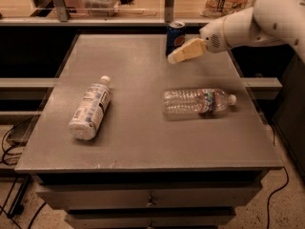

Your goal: Knock pepsi can over

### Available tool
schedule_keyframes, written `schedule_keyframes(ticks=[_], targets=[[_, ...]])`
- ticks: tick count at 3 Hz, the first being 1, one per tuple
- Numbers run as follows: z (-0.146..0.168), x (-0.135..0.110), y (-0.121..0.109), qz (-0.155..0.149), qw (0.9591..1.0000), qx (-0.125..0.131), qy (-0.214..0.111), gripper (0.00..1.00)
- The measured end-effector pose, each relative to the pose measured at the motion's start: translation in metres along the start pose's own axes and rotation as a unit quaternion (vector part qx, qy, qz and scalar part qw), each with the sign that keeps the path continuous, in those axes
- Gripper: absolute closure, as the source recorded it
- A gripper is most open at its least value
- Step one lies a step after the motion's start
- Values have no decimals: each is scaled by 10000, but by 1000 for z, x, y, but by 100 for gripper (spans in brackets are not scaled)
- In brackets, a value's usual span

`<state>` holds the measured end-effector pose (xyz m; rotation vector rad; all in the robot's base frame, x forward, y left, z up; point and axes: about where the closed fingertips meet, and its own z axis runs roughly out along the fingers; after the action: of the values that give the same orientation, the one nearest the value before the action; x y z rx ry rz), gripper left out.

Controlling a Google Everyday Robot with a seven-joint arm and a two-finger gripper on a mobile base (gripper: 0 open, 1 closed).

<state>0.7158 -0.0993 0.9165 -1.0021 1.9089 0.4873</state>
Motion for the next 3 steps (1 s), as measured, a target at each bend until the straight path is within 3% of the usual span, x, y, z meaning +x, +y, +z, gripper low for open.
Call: schedule_keyframes(ticks=[2,3], targets=[[56,-15,-16,257,9972,109,-700,0],[77,-19,-26,292,9961,151,-822,18]])
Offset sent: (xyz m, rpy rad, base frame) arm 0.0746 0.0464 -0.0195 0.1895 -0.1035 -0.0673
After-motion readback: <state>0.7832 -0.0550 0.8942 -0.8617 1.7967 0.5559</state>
